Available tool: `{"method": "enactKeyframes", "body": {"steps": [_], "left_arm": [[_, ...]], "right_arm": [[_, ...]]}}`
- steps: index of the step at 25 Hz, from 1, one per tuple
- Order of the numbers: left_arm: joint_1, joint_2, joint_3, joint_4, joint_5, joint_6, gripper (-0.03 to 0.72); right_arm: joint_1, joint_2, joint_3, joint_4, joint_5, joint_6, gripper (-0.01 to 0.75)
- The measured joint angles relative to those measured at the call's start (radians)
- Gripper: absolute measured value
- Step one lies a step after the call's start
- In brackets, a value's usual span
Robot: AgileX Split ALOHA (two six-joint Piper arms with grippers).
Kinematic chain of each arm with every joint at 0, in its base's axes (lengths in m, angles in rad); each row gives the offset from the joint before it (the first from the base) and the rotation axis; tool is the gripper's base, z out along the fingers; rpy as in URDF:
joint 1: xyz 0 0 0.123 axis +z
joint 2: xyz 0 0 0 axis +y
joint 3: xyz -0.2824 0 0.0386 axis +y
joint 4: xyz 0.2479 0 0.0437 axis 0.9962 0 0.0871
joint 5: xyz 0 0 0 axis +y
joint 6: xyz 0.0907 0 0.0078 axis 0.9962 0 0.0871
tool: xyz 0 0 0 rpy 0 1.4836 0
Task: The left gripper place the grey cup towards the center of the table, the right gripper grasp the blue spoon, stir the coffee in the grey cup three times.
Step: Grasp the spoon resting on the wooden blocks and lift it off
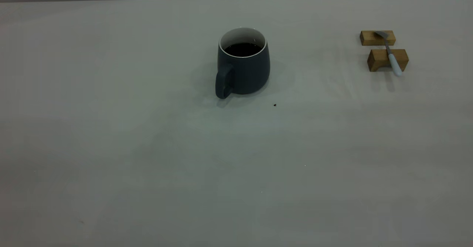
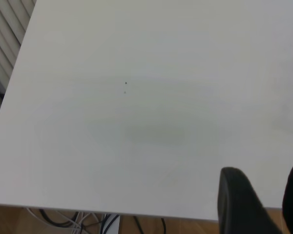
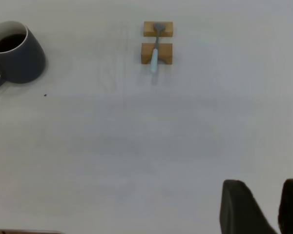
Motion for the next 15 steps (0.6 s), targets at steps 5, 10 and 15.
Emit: {"method": "enactKeyframes", "body": {"steps": [5,10,15], "left_arm": [[0.000,0.000,0.000,0.000,0.000,0.000,0.299],[0.000,0.000,0.000,0.000,0.000,0.000,0.299],[0.000,0.000,0.000,0.000,0.000,0.000,0.299]], "right_arm": [[0.000,0.000,0.000,0.000,0.000,0.000,0.239],[0.000,0.000,0.000,-0.006,0.000,0.000,0.239],[0.000,0.000,0.000,-0.006,0.000,0.001,0.239]]}}
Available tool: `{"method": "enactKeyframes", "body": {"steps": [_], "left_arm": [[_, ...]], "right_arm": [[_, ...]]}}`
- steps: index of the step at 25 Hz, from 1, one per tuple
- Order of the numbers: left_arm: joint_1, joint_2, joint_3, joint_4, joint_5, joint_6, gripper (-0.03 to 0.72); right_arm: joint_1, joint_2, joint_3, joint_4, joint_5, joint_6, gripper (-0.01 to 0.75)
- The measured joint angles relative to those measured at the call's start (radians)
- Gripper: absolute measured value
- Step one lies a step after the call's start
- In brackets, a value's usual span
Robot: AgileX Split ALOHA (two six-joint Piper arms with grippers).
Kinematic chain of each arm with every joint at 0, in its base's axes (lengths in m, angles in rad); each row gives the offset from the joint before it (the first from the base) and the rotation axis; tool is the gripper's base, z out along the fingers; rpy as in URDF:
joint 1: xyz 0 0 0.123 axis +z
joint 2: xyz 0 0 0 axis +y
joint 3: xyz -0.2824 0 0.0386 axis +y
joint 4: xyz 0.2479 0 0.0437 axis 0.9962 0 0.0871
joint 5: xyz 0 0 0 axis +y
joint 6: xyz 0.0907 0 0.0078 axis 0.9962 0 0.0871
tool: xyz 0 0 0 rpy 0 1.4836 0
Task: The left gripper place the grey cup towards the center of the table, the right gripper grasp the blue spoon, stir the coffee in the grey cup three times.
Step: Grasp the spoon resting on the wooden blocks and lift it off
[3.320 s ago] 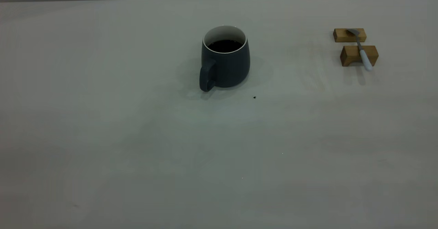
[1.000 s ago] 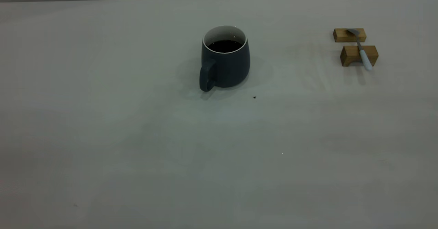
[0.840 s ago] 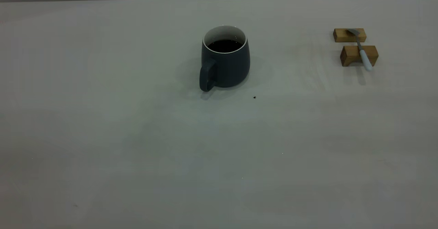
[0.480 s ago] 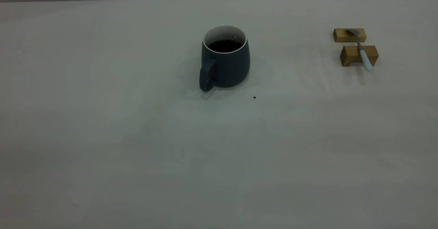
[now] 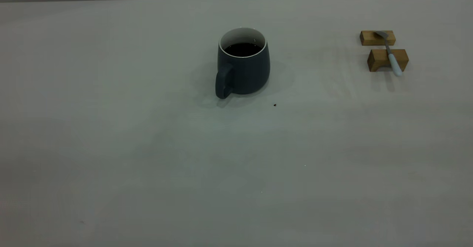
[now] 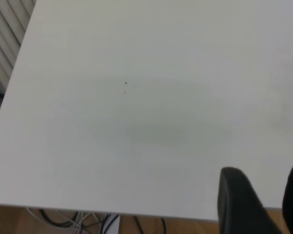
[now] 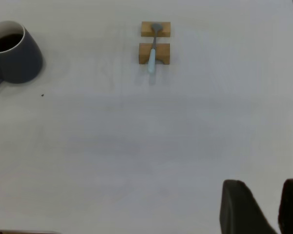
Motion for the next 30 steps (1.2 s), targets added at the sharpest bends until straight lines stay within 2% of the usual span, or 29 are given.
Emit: {"method": "enactKeyframes", "body": {"steps": [23,26,30], "left_arm": [[0.000,0.000,0.000,0.000,0.000,0.000,0.299],[0.000,0.000,0.000,0.000,0.000,0.000,0.299],[0.000,0.000,0.000,0.000,0.000,0.000,0.299]], "right_arm": [[0.000,0.003,0.000,-0.060,0.000,0.000,0.239],[0.000,0.068,-0.013,-0.118,0.004,0.000,0.239],[0.000,0.295,-0.089,-0.167,-0.005,0.000,0.239]]}}
